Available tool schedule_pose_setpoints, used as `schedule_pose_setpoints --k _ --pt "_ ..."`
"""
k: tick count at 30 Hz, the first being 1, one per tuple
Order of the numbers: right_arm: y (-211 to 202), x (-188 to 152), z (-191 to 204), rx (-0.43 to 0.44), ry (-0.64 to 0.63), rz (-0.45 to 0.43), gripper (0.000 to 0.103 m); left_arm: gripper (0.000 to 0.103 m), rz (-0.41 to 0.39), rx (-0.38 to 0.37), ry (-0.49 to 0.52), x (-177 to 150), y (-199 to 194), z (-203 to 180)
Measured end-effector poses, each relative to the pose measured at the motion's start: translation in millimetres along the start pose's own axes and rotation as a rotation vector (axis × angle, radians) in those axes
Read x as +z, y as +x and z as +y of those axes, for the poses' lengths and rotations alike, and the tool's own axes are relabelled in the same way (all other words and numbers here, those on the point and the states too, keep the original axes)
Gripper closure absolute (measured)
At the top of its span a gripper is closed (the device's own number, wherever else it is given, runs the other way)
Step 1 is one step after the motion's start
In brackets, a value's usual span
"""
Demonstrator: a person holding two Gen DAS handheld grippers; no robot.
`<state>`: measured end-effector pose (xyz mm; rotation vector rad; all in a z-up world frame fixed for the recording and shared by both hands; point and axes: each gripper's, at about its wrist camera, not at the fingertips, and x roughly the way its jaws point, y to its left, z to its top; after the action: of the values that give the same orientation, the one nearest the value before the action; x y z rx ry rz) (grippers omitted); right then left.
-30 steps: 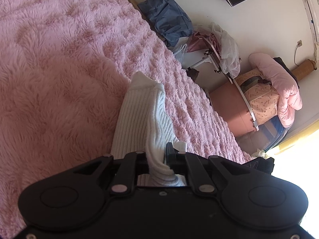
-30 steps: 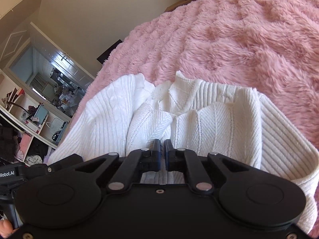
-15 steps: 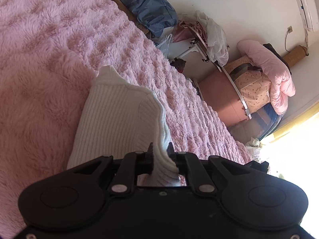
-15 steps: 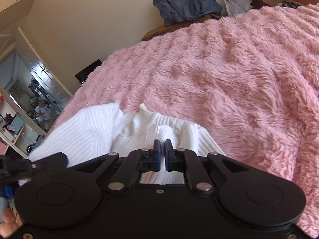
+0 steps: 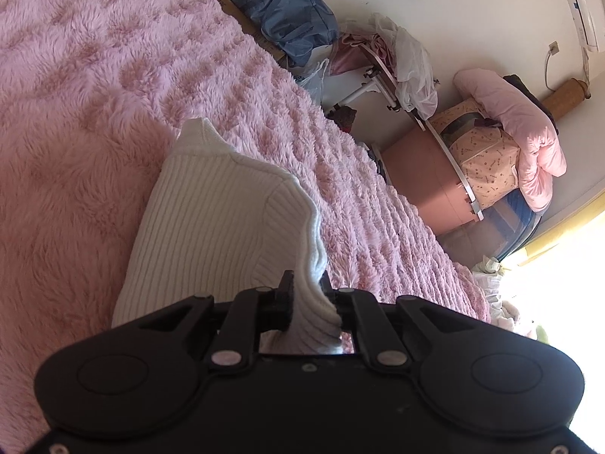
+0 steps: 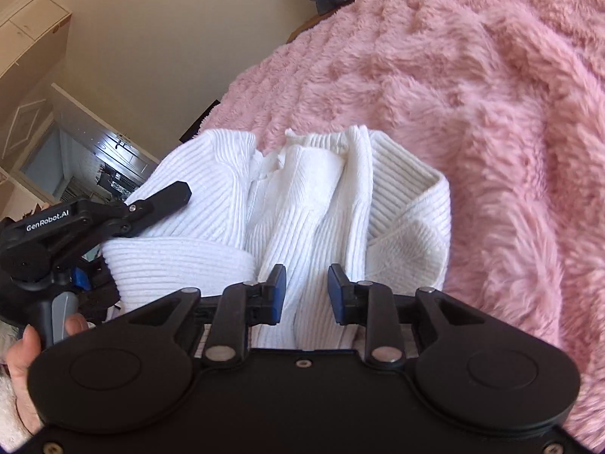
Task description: Fold small clothes
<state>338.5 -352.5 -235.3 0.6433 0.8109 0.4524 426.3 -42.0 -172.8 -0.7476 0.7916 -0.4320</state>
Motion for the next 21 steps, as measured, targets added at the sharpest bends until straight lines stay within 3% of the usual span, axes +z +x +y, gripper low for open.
schedule_pose_setpoints --k 6,8,12,15,18,21 --pt "13.3 4.6 -0.8 0.049 0.063 0.014 0.077 0.095 0.005 0.006 0.000 1.6 0.4 -0.6" --pt "13.0 7.0 -0.6 0.024 0.072 0.012 0.096 0.095 0.008 0.003 -0.002 1.2 0.4 -1.3" --pt "-7.4 10.4 5.1 0.003 0.060 -0.044 0.096 0.095 0.018 -0.001 0.013 0.7 2.5 -5.7" --pt "-23.1 12.1 15.3 -0.088 -0.005 -0.097 0.099 0.094 0.027 -0.003 0.030 -0.6 7.7 -12.8" --pt "-24.8 12.8 14.7 -0.143 -0.025 -0.069 0.099 0.092 0.042 0.005 0.045 -2.5 15.8 -19.4" --pt "-50.9 -3.2 20.4 -0.096 -0.055 -0.104 0.098 0.092 0.051 0.013 0.051 -3.1 23.3 -24.9"
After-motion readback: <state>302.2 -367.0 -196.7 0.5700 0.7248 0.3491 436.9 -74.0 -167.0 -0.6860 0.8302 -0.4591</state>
